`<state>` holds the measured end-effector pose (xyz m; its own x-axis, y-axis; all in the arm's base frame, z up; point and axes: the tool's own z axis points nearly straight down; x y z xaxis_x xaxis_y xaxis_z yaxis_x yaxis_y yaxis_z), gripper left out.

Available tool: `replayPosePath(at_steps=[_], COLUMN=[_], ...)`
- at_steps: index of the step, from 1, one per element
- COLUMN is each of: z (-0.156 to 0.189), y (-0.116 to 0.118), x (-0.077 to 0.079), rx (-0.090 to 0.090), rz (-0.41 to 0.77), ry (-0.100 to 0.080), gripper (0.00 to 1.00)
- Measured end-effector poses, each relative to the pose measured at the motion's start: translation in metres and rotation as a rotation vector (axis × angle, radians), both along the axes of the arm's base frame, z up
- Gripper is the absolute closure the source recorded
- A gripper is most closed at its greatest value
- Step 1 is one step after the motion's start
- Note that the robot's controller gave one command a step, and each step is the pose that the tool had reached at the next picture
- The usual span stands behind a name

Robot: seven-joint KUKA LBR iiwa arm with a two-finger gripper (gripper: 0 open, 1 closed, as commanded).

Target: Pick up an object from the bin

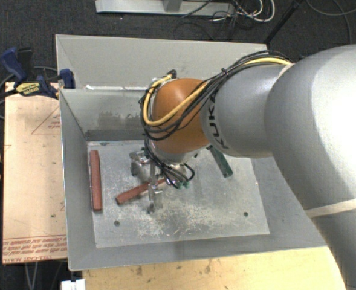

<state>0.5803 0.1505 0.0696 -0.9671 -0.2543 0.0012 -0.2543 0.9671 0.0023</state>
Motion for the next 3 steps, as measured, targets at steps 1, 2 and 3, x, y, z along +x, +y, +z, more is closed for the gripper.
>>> replayPosePath(at_steps=[1,2,3], z=[0.001,0.001,0.055], y=[-0.001,0.023,0.021], x=[0.002,0.036,0.066], rx=[0.0,0.001,0.001], rz=[-0.003,0.036,0.085], ry=[-0.003,-0.009,-0.013], gripper=[1.0,1.0,1.0])
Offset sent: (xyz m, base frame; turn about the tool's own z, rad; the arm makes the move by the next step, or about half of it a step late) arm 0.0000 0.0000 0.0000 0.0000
